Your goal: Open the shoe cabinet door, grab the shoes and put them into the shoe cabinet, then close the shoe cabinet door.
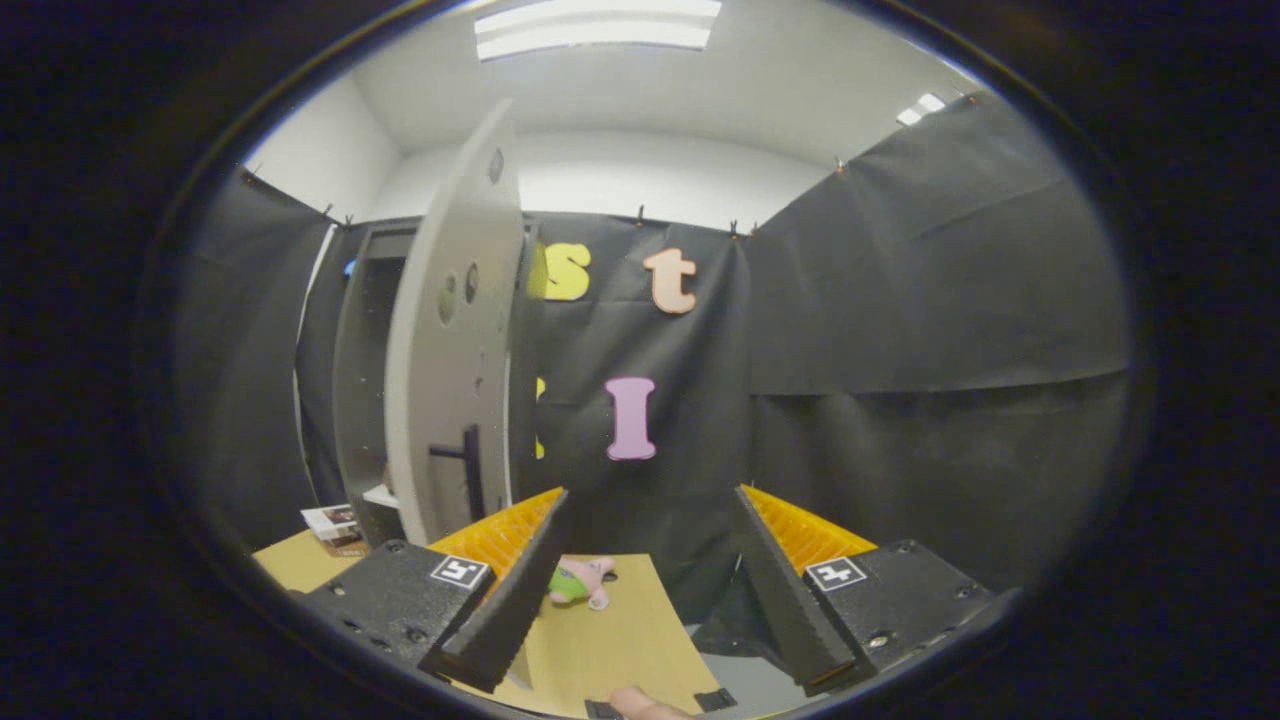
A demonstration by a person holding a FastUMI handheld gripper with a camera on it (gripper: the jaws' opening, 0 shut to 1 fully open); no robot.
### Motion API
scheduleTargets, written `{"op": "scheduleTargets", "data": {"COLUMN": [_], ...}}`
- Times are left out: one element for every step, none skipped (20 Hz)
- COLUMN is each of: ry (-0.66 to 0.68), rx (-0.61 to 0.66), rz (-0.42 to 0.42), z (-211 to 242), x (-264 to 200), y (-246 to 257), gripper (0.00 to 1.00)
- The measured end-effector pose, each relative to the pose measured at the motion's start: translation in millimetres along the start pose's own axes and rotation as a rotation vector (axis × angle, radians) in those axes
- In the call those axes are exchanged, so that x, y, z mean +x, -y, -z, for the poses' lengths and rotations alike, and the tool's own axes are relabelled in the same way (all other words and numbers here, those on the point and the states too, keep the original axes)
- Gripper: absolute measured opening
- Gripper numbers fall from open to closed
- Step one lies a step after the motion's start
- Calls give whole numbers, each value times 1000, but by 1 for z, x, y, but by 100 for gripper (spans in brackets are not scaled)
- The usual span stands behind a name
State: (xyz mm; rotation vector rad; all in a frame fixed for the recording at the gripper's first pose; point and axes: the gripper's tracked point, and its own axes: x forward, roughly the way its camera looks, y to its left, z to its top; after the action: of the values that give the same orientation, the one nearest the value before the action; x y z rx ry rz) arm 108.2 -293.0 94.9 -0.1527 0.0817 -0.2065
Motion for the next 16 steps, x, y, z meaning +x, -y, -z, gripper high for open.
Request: {"op": "scheduleTargets", "data": {"ry": [-33, -61, -80, -108, -130, -145, -161, -173, -180, -180, -169, -150, -141, -142, -140, -139], "rx": [11, 24, 17, -14, -34, -33, -13, 10, 24, 29, 29, 38, 47, 39, 26, 9], "rz": [4, -4, -30, -60, -87, -106, -132, -165, -202, -242, -287, -353, -406, -438, -426, -430], "z": [12, 23, 32, 43, 51, 59, 68, 74, 77, 73, 69, 64, 60, 61, 59, 57], "x": [17, 34, 47, 60, 72, 85, 94, 96, 97, 93, 92, 88, 83, 79, 78, 74], "y": [7, 9, 10, 7, 2, -5, -11, -17, -25, -34, -48, -68, -86, -101, -101, -106], "gripper": [100, 100, 100, 100, 100, 100, 100, 100, 100, 100, 100, 100, 100, 100, 100, 92]}}
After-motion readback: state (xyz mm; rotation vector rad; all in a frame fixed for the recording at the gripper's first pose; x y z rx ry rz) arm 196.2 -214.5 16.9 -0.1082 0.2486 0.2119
